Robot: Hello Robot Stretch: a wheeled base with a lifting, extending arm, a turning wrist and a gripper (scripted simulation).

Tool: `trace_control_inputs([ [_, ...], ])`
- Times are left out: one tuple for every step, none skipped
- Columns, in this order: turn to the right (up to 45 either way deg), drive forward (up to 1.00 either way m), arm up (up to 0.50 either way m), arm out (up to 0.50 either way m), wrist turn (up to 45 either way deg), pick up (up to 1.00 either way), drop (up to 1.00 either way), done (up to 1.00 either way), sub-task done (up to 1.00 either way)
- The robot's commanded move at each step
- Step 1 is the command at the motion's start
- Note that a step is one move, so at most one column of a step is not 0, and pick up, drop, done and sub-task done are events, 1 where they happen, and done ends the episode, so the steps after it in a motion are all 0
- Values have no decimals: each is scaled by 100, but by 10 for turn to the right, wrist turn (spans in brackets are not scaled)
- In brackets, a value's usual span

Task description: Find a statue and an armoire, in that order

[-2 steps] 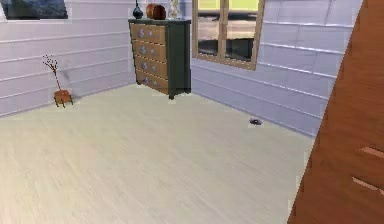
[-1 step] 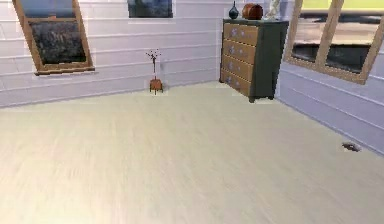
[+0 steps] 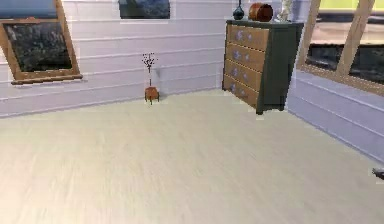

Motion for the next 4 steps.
trace_control_inputs([
  [-450, 0, 0, 0, 0, 0, 0, 0, 0],
  [-300, 0, 0, 0, 0, 0, 0, 0, 0],
  [0, 55, 0, 0, 0, 0, 0, 0, 0],
  [-300, 0, 0, 0, 0, 0, 0, 0, 0],
])
